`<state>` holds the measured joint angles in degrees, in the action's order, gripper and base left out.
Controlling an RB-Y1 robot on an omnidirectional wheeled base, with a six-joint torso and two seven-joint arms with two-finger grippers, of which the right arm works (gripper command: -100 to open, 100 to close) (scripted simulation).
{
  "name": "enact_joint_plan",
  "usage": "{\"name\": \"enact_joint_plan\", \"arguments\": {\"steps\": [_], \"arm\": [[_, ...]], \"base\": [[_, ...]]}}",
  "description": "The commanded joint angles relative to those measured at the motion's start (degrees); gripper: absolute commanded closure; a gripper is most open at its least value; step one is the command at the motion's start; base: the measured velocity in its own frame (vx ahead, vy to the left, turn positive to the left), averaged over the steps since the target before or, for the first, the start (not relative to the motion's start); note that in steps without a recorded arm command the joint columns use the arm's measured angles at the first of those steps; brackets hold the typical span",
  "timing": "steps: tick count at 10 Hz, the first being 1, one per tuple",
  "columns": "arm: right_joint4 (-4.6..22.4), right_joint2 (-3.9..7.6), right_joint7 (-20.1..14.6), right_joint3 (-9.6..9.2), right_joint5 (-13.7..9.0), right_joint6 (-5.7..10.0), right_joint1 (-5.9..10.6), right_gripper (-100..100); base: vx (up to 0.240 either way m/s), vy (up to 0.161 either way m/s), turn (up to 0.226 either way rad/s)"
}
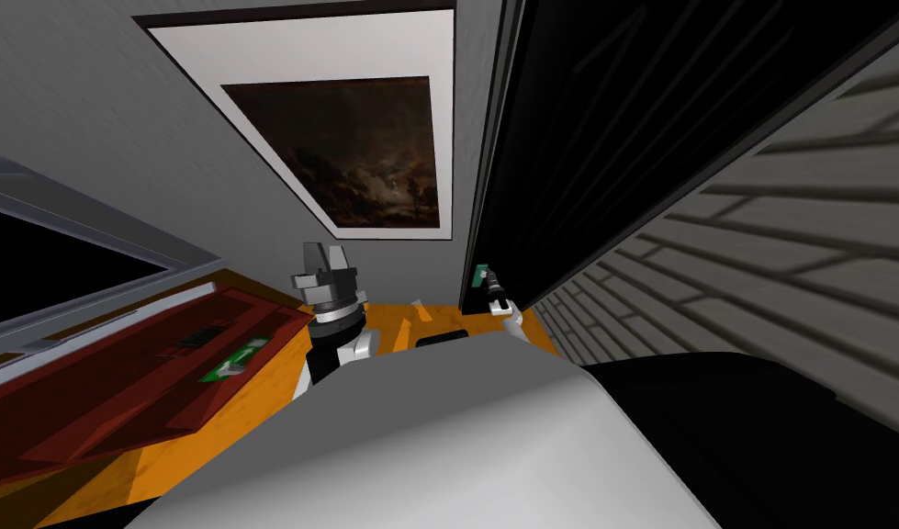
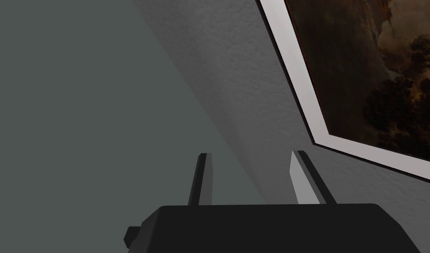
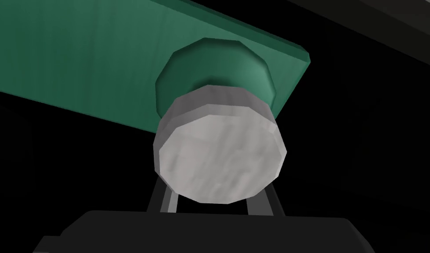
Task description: Pull the door open
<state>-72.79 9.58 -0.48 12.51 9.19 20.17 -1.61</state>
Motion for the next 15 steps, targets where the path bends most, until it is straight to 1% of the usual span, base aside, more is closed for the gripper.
{"name": "enact_joint_plan", "arguments": {"steps": [1, 2, 3, 4, 5, 6, 7, 8, 9, 10, 11, 12, 13, 14, 15], "arm": [[0.6, -0.76, -1.63, -1.34, -0.56, 0.39, 0.33, 100], [0.2, -0.67, -4.01, -1.67, -1.92, 0.28, -0.05, 100], [-0.2, -0.58, -5.48, -2.01, -3.29, 0.17, -0.44, 100], [-0.2, -0.58, -6.39, -2.01, -3.29, 0.17, -0.44, 100], [-0.6, -0.49, -8.44, -2.35, -4.66, 0.06, -0.82, 100], [-0.6, -0.49, -8.77, -2.35, -4.66, 0.06, -0.82, 100], [-1.01, -0.4, -11.02, -2.68, -6.03, -0.05, -1.21, 100], [-1.01, -0.4, -11.14, -2.68, -6.03, -0.05, -1.21, 100], [-1.41, -0.31, -13.32, -3.02, -7.4, -0.16, -1.59, 100], [-1.41, -0.31, -13.52, -3.02, -7.4, -0.16, -1.59, 100], [-1.81, -0.22, -15.59, -3.35, -8.78, -0.27, -1.97, 100], [-1.81, -0.22, -15.9, -3.35, -8.78, -0.27, -1.97, 100], [-2.21, -0.13, -18.27, -3.69, -10.15, -0.38, -2.36, 100], [-2.62, -0.04, -19.67, -4.03, -11.52, -0.49, -2.74, 100], [-2.62, -0.04, -20.65, -4.03, -11.52, -0.49, -2.74, 100]], "base": [[-0.033, -0.016, 0.042], [-0.034, -0.015, 0.042], [-0.052, -0.025, 0.047], [-0.035, -0.021, 0.035], [-0.029, -0.025, 0.073], [-0.033, -0.023, 0.043], [-0.028, -0.025, 0.054], [-0.021, -0.02, 0.024], [-0.03, -0.012, 0.046], [-0.032, -0.008, 0.0], [-0.039, -0.019, 0.049], [-0.036, -0.026, 0.079], [-0.035, -0.019, 0.038], [-0.043, -0.022, 0.083], [-0.032, -0.023, 0.033]]}}
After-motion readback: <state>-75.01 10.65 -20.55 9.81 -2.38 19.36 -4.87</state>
